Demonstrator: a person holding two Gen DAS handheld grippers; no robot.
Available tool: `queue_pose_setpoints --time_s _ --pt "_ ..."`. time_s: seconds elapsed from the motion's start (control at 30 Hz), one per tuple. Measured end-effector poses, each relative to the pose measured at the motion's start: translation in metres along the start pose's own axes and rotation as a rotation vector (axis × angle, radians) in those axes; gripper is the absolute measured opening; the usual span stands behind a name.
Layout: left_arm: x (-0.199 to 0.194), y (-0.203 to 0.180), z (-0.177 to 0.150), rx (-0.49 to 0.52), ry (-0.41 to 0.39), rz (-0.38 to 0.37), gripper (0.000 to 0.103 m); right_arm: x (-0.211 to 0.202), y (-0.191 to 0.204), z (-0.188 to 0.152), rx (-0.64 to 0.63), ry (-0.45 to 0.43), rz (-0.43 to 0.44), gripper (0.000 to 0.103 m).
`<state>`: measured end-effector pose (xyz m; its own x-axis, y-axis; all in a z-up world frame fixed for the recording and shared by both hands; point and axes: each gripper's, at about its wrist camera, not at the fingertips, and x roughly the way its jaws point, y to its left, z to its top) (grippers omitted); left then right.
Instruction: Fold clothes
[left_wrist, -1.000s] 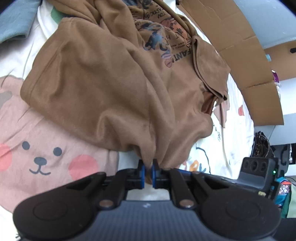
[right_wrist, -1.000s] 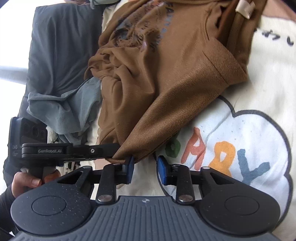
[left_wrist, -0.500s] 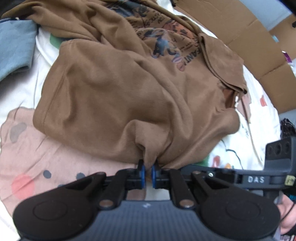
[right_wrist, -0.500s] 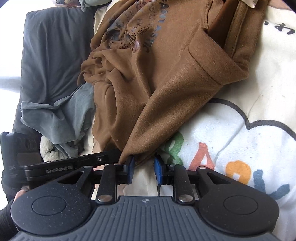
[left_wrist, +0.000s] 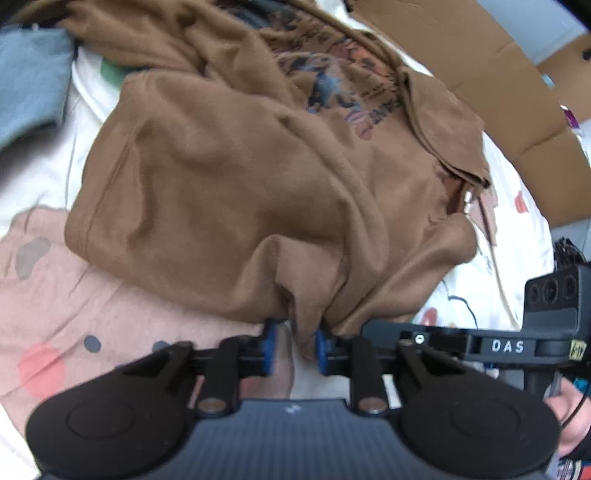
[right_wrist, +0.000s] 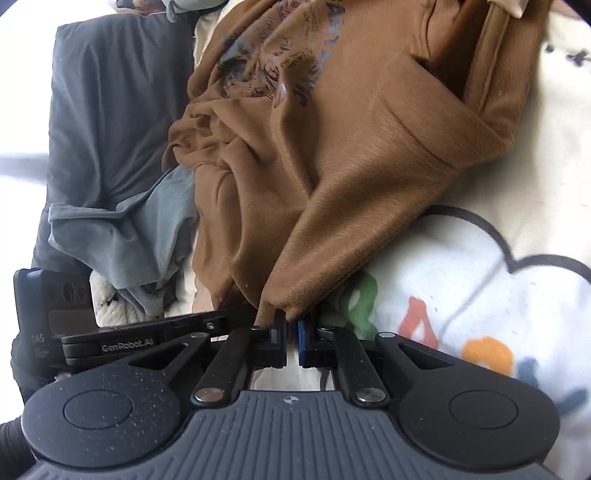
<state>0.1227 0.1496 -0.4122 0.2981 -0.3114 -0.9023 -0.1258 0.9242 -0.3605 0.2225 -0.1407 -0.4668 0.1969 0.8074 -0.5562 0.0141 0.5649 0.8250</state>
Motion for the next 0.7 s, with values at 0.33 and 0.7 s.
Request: queue_pose_setpoints --time_s 0.33,0.7 --pt "-0.033 0.004 0.014 0.076 -0.105 0.113 0.058 -0.059 -0.002 -0.009 0.023 -0.010 -0.070 0.002" --pt "-0.034 0.020 0.051 0.021 -0.204 0.197 0.064 -0.121 -0.020 0.002 0.017 -0.020 -0.209 0.001"
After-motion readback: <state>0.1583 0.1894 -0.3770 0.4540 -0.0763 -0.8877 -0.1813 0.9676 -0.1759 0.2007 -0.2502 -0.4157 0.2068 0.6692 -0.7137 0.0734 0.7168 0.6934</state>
